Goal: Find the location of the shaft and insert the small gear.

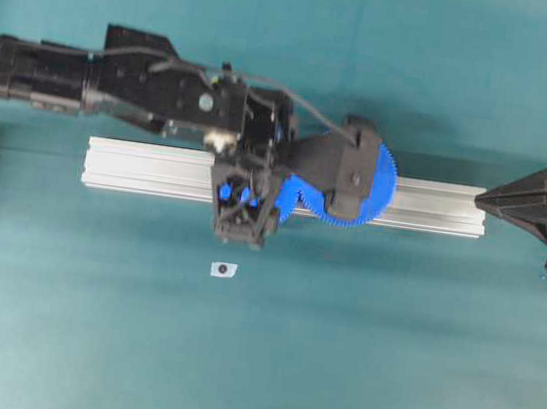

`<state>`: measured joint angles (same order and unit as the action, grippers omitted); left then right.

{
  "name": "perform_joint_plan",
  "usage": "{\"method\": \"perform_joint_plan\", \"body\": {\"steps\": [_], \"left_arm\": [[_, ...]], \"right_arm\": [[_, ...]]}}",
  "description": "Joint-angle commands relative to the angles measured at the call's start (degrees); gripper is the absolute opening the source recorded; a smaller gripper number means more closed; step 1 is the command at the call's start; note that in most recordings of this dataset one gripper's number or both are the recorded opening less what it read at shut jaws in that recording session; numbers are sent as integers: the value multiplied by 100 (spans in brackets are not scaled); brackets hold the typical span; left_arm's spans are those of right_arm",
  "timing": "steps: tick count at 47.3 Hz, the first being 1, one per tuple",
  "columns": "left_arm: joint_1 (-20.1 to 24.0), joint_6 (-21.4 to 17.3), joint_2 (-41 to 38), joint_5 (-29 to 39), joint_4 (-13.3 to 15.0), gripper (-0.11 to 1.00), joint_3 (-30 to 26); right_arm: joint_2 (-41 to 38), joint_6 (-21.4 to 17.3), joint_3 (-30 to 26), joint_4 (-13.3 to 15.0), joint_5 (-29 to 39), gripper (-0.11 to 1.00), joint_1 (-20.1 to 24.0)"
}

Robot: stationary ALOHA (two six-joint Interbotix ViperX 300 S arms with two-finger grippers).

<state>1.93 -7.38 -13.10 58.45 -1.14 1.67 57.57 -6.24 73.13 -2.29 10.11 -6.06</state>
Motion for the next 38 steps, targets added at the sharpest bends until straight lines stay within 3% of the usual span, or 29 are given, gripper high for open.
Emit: {"method": "perform_joint_plan", "body": {"steps": [1,38], "left_arm": [[9,9,246,-9,-18,79,-53],[237,-18,439,114,-18,79,-18]], "right_arm": [[-35,-53,-62,0,-44,4,-18],[-35,-53,-88,9,-44,4,-18]]}}
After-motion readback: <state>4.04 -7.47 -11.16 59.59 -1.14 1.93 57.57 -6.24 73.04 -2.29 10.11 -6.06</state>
